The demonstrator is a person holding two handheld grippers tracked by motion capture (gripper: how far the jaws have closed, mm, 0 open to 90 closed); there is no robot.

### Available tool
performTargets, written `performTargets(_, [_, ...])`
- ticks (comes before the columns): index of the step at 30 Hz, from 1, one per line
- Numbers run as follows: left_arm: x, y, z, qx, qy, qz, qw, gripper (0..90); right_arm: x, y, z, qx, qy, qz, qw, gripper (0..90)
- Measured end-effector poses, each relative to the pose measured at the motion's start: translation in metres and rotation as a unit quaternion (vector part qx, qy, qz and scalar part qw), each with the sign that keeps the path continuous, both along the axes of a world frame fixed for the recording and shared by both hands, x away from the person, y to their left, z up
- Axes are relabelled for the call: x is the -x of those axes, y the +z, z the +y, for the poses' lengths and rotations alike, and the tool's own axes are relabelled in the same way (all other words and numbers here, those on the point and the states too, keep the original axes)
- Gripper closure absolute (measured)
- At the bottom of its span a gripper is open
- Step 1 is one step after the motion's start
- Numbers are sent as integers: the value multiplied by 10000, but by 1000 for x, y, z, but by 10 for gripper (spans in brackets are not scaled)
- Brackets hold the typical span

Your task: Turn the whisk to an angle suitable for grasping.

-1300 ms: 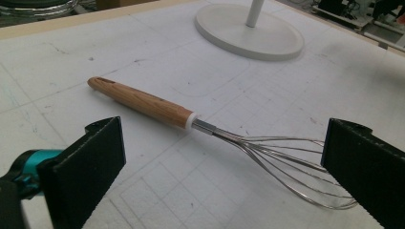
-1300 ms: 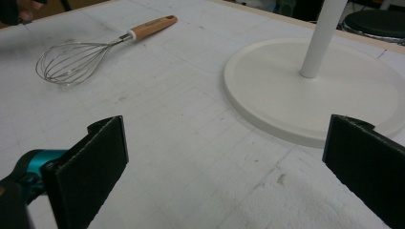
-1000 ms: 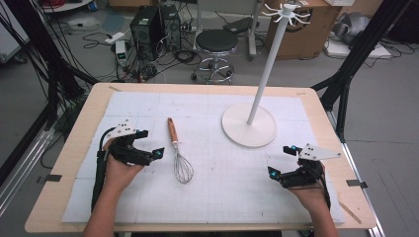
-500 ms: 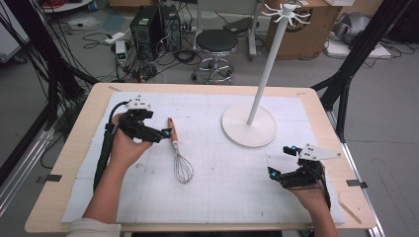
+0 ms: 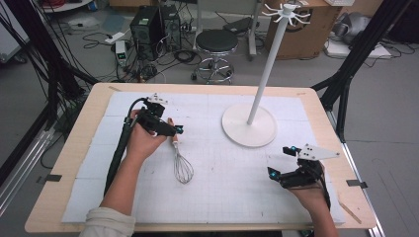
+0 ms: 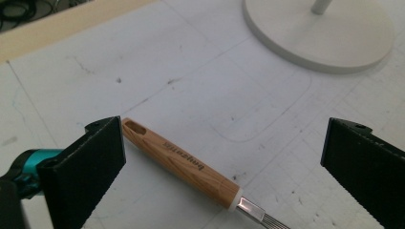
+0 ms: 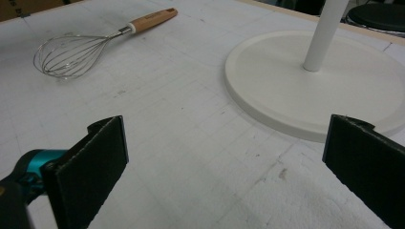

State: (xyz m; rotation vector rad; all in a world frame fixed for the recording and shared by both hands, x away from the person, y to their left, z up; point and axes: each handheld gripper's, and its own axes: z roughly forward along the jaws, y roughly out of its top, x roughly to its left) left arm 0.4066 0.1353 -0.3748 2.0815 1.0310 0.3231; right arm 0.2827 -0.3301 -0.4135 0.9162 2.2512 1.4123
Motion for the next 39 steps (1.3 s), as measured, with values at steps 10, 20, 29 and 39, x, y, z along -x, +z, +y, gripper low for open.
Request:
performTargets(10, [-19,-32,-7,-237,225,589,9977,30,0,-4,-2,32,-26,85,10000,4])
performTargets(20, [-22,-52,-14,-576,369,1021,9924,186,0,-5,-4,47,-37,101,9999,4])
performTargets(29, [-20,-55,-19,-930,332,1164,9883,298,0,-6,-3,82,-29,112,9999,4])
performTargets(39, [-17,-50,-18,-1044,17,1340,9855,501,-1,-7,0,135,18,143,9998,4])
